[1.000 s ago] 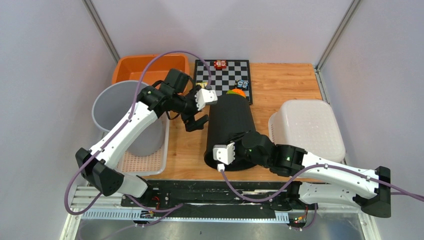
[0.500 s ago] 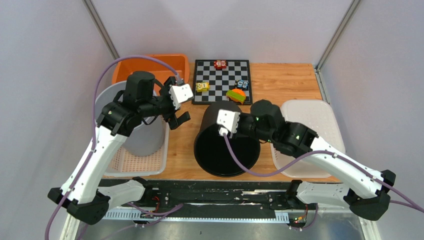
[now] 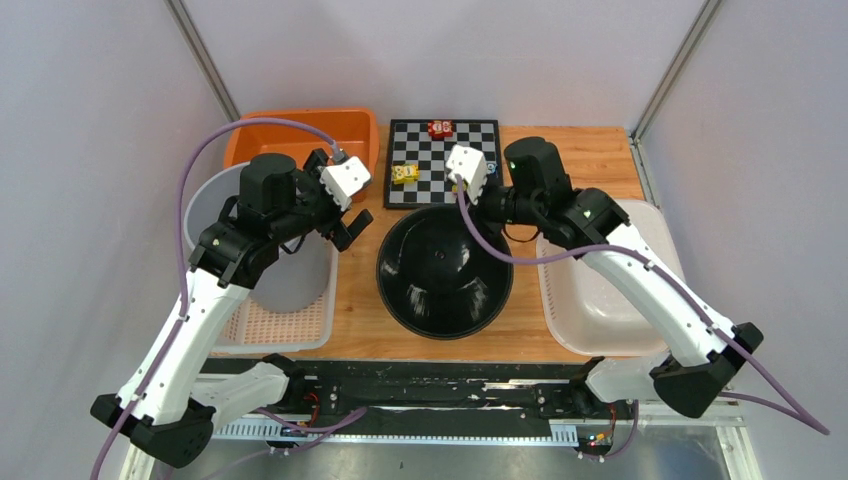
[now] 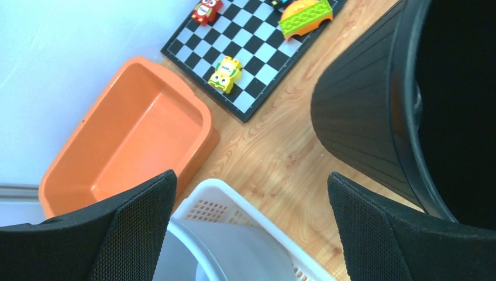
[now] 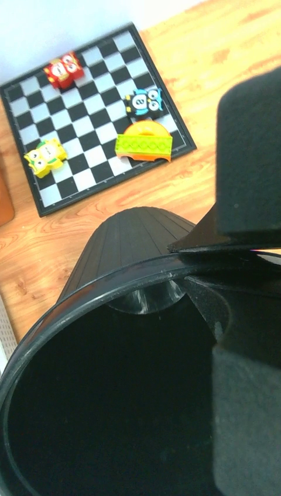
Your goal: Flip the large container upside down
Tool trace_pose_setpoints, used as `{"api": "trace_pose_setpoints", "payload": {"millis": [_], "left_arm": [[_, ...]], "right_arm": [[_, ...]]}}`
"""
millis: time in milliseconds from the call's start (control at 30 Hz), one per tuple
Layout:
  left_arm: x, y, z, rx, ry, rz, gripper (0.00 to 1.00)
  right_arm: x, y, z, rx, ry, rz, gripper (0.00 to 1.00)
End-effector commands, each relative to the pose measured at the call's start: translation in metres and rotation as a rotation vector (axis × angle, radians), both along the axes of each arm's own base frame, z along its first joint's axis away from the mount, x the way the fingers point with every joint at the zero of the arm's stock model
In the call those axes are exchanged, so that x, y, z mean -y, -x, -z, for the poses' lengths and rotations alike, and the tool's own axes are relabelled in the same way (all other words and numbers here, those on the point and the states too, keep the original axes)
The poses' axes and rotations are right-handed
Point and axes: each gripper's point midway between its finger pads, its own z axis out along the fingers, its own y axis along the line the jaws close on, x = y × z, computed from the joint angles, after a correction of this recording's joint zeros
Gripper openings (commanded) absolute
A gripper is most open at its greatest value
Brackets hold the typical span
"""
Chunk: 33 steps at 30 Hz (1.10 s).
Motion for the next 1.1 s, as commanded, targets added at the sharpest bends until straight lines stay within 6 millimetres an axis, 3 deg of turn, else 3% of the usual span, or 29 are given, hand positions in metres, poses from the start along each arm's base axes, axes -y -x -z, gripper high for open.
{"api": "trace_pose_setpoints", "payload": {"millis": [0,300,567,733,867,967,1067], "left_arm": [[-0.009,-0.006,-0.017,0.053,0.060,-0.075,1.00],[-0.014,0.002,-0.022,0.072,0.081,-0.089,1.00],[-0.020,0.004,-0.019,0.087,0.063,-0.106,1.00],[-0.023,0.003,-0.012,0.083,0.047,-0.117,1.00],[-0.026,0.002,-0.004,0.081,0.030,-0.129,1.00],[-0.028,0.001,0.001,0.082,0.018,-0.137,1.00],[-0.029,-0.001,0.007,0.079,0.007,-0.142,1.00]], "right_arm": [[0.014,0.012,0.040,-0.341,0.019,0.056,0.03],[0.026,-0.005,0.067,-0.423,0.107,0.125,0.14],[0.034,-0.029,0.061,-0.335,0.128,0.201,0.19],[0.045,-0.053,0.054,-0.223,0.158,0.281,0.27],[0.054,-0.066,0.041,-0.137,0.178,0.323,0.52],[0.060,-0.064,0.017,-0.062,0.160,0.317,0.76],[0.062,-0.051,-0.013,0.028,0.121,0.267,0.83]]}}
